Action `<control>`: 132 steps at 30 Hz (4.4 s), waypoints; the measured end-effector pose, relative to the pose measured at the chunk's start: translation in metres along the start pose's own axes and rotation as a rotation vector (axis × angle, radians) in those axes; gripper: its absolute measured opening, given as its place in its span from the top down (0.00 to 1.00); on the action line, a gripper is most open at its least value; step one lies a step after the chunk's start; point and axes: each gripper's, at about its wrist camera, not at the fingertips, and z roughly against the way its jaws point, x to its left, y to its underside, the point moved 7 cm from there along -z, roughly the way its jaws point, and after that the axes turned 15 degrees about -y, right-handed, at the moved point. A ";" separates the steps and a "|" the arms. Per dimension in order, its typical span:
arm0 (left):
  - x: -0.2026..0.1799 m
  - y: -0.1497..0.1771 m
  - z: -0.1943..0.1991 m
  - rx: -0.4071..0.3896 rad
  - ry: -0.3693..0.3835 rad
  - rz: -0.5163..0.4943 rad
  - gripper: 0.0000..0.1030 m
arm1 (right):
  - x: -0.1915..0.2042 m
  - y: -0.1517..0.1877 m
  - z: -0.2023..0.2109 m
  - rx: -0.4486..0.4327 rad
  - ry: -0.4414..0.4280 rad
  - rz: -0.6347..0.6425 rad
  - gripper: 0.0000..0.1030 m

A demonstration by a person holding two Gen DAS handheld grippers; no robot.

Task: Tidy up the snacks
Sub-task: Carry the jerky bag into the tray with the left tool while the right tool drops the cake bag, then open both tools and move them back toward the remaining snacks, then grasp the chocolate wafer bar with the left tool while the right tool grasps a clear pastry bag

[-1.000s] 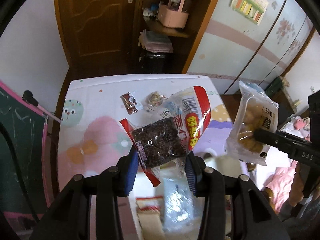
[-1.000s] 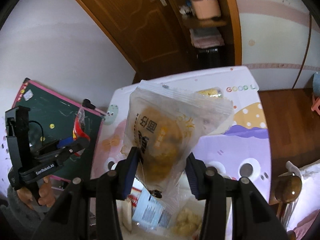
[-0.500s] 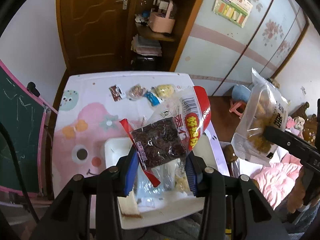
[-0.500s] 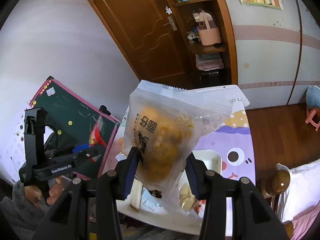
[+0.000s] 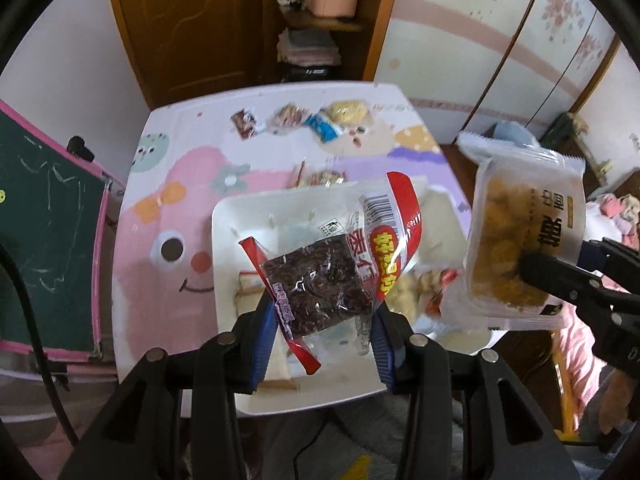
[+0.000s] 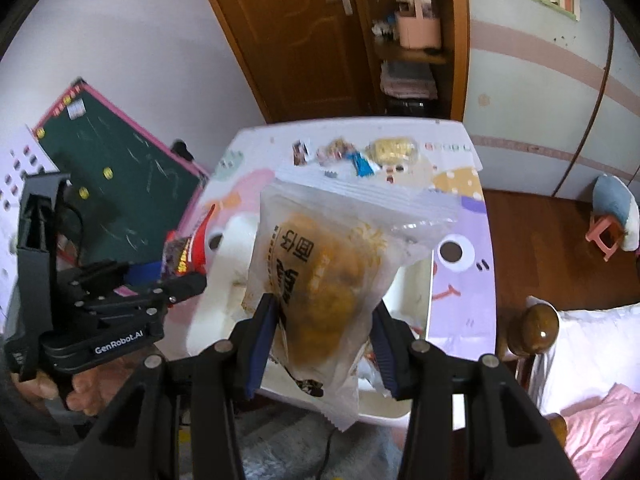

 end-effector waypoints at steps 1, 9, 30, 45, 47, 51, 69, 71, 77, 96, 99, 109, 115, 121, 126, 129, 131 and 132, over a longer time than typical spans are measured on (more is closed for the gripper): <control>0.000 0.002 -0.003 0.006 -0.009 -0.006 0.59 | 0.000 0.003 -0.004 0.013 0.006 0.009 0.56; 0.005 0.013 -0.013 0.048 -0.067 0.009 0.21 | 0.006 0.016 -0.018 0.053 0.007 0.027 0.49; 0.005 0.003 -0.002 0.023 -0.087 0.049 0.20 | -0.005 0.016 0.001 0.017 0.015 -0.002 0.38; 0.006 -0.002 -0.011 0.049 -0.093 0.046 0.20 | -0.007 0.014 -0.010 0.041 0.007 -0.016 0.38; 0.007 -0.004 -0.014 0.051 -0.094 0.045 0.20 | -0.008 0.013 -0.011 0.045 0.007 -0.016 0.38; 0.006 -0.009 -0.016 0.044 -0.095 0.035 0.20 | -0.011 0.009 -0.013 0.038 0.010 -0.015 0.38; 0.020 -0.061 -0.047 0.052 -0.093 0.033 0.20 | -0.032 -0.030 -0.042 0.052 0.002 -0.045 0.38; 0.025 -0.074 -0.051 0.044 -0.095 0.037 0.20 | -0.038 -0.038 -0.047 0.058 0.006 -0.059 0.38; 0.039 -0.128 -0.061 -0.001 -0.103 0.023 0.20 | -0.061 -0.072 -0.063 0.071 0.031 -0.083 0.38; 0.095 -0.313 -0.212 0.037 -0.130 0.112 0.20 | -0.176 -0.257 -0.157 0.039 0.079 -0.230 0.18; 0.100 -0.317 -0.262 0.119 -0.098 0.179 0.20 | -0.194 -0.260 -0.194 0.084 0.073 -0.251 0.16; 0.095 -0.301 -0.354 0.250 -0.074 0.266 0.20 | -0.235 -0.241 -0.284 0.203 0.110 -0.294 0.07; 0.086 -0.299 -0.381 0.268 -0.068 0.293 0.20 | -0.242 -0.239 -0.308 0.218 0.158 -0.275 0.05; 0.077 -0.298 -0.397 0.276 -0.089 0.301 0.28 | -0.239 -0.236 -0.324 0.238 0.224 -0.230 0.00; 0.071 -0.300 -0.397 0.258 -0.160 0.264 0.50 | -0.240 -0.235 -0.327 0.253 0.246 -0.235 0.01; 0.071 -0.299 -0.393 0.254 -0.147 0.249 0.66 | -0.248 -0.228 -0.326 0.274 0.237 -0.289 0.16; 0.071 -0.296 -0.390 0.256 -0.148 0.245 0.67 | -0.248 -0.227 -0.321 0.272 0.243 -0.280 0.21; 0.071 -0.294 -0.389 0.257 -0.152 0.242 0.68 | -0.247 -0.227 -0.320 0.276 0.239 -0.272 0.21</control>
